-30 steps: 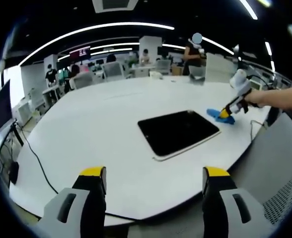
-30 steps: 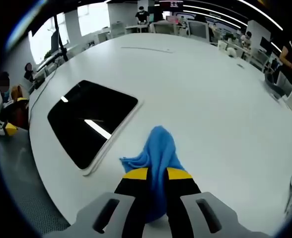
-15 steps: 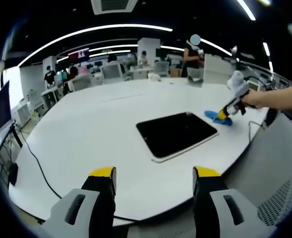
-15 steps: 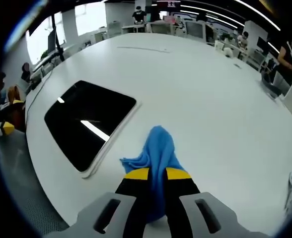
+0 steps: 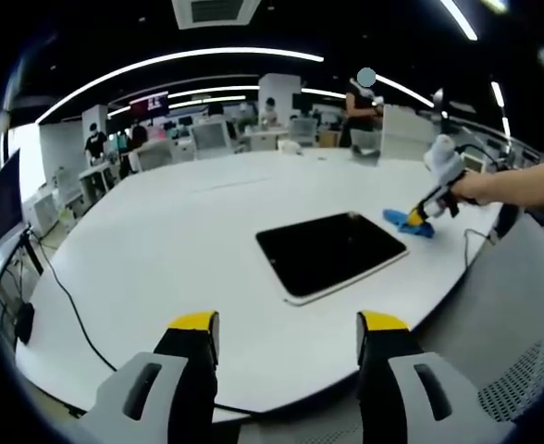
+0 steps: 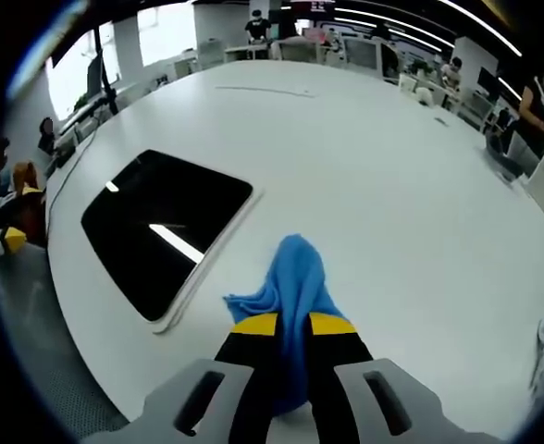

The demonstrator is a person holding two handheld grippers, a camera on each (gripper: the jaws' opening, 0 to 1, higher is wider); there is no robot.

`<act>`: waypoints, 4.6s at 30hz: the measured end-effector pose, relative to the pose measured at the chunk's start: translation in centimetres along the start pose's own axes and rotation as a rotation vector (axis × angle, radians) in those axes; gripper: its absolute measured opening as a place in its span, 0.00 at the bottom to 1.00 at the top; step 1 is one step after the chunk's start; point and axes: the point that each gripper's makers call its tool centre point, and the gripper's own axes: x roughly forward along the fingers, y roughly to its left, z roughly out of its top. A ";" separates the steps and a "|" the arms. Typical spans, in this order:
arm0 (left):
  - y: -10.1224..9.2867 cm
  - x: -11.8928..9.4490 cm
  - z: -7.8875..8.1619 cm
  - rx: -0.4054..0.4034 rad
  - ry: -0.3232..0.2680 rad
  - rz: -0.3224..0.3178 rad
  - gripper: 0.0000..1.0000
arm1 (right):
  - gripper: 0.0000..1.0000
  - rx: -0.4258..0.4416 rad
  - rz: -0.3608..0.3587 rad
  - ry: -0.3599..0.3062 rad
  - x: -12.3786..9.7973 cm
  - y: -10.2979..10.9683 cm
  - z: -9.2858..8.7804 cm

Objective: Wipe the mirror surface with the cleaning cloth until all visible marks leave the cleaned area.

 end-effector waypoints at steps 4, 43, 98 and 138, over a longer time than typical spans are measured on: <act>0.1 0.0 0.0 -0.002 0.000 0.006 0.56 | 0.06 0.008 0.002 -0.005 0.0 0.0 0.0; 0.3 -0.2 -0.1 -0.001 -0.006 0.013 0.55 | 0.04 -0.004 0.027 -0.142 -2.4 1.3 8.8; 0.0 -0.2 -1.9 -0.030 0.100 -0.008 0.72 | 0.04 0.033 0.104 -0.006 4.9 5.2 9.5; -0.9 -0.2 -0.3 -0.035 -0.003 -0.063 0.87 | 0.04 0.031 0.067 0.024 5.2 5.6 9.4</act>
